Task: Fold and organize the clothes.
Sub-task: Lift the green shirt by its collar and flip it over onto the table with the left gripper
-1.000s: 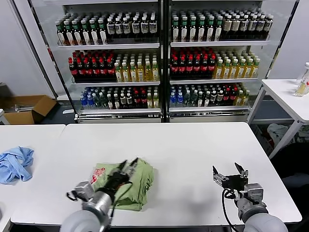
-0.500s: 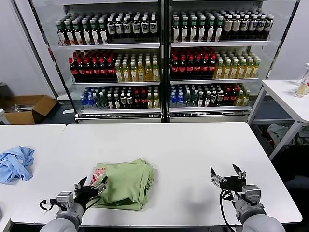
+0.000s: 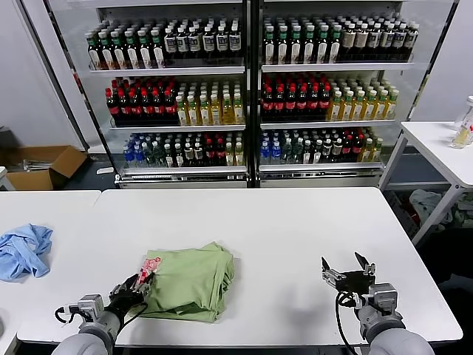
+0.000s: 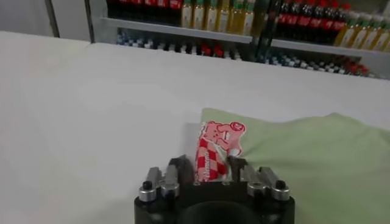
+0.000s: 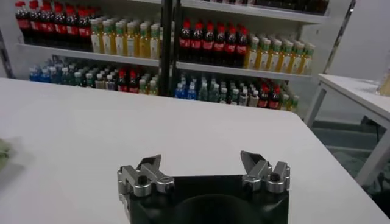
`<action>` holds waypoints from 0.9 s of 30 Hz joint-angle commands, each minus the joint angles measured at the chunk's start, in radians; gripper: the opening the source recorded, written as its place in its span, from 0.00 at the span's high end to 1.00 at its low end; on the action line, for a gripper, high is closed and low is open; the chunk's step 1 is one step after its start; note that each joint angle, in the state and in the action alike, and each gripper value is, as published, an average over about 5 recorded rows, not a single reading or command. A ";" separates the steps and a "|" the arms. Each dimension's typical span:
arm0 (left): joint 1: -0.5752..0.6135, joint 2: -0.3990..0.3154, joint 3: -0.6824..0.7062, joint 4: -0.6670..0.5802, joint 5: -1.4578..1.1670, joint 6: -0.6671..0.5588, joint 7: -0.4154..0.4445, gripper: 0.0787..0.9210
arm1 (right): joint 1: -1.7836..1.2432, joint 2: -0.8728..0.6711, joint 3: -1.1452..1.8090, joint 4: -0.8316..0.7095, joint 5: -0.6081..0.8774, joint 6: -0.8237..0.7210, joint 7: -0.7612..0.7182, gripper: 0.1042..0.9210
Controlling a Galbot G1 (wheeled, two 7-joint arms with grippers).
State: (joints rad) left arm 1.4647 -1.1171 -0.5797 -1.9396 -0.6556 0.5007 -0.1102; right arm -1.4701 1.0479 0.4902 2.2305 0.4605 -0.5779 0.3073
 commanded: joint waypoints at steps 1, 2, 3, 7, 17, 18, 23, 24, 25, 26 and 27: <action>-0.004 -0.004 -0.007 0.029 -0.106 -0.011 0.041 0.57 | -0.001 0.001 0.000 0.001 -0.001 0.000 0.001 0.12; -0.005 -0.004 -0.010 0.027 -0.120 -0.015 0.047 0.60 | -0.002 0.001 0.000 0.001 -0.001 0.001 0.001 0.12; -0.004 -0.004 -0.015 0.024 -0.134 -0.017 0.057 0.65 | -0.002 0.001 0.000 0.001 -0.002 0.001 0.001 0.12; 0.003 0.001 -0.069 -0.020 -0.218 0.001 0.095 0.78 | -0.002 0.001 0.003 0.003 -0.002 0.001 0.001 0.12; 0.032 0.039 -0.544 -0.117 -0.841 0.079 0.027 0.99 | 0.003 -0.008 0.021 -0.004 -0.002 0.001 0.001 0.12; 0.041 0.058 -0.598 -0.106 -0.881 0.079 0.021 0.99 | 0.004 -0.009 0.021 -0.006 -0.002 0.001 0.001 0.12; 0.082 0.184 -0.804 -0.038 -1.007 0.081 -0.021 0.99 | 0.018 -0.010 0.012 -0.020 -0.001 0.002 -0.001 0.12; 0.083 0.206 -0.821 -0.032 -1.019 0.081 -0.034 0.99 | 0.020 -0.009 0.007 -0.020 -0.001 0.002 0.000 0.12; 0.081 0.224 -0.824 -0.036 -1.025 0.080 -0.048 0.99 | 0.023 -0.009 0.002 -0.020 -0.002 0.002 0.000 0.12; 0.074 0.233 -0.806 -0.051 -1.025 0.080 -0.065 0.99 | 0.024 -0.008 -0.002 -0.020 -0.003 0.002 0.000 0.12; 0.063 0.234 -0.774 -0.070 -1.015 0.080 -0.082 0.99 | 0.024 -0.007 -0.005 -0.018 -0.004 0.002 0.001 0.12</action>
State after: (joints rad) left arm 1.5169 -1.0179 -1.0895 -1.9957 -1.3656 0.5629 -0.1035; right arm -1.4538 1.0397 0.4993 2.2141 0.4585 -0.5769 0.3070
